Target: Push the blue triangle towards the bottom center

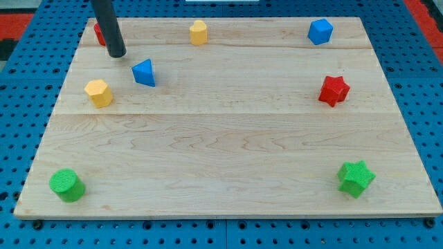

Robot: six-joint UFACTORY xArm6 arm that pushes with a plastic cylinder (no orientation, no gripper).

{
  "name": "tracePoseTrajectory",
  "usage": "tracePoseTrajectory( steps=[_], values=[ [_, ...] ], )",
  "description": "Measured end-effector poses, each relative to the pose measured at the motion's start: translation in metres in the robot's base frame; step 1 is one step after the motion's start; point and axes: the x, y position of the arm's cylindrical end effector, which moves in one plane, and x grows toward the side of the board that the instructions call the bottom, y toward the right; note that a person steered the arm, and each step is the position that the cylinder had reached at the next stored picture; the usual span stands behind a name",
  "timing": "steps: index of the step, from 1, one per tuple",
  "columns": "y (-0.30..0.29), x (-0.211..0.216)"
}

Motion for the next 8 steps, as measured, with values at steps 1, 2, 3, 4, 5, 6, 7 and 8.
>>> tracePoseTrajectory(
  steps=[1, 2, 3, 4, 5, 6, 7, 8],
  values=[
    [0.009, 0.021],
    [0.073, 0.051],
    [0.124, 0.062],
    [0.134, 0.059],
    [0.152, 0.102],
    [0.179, 0.138],
    [0.195, 0.105],
    [0.208, 0.096]
  ],
)
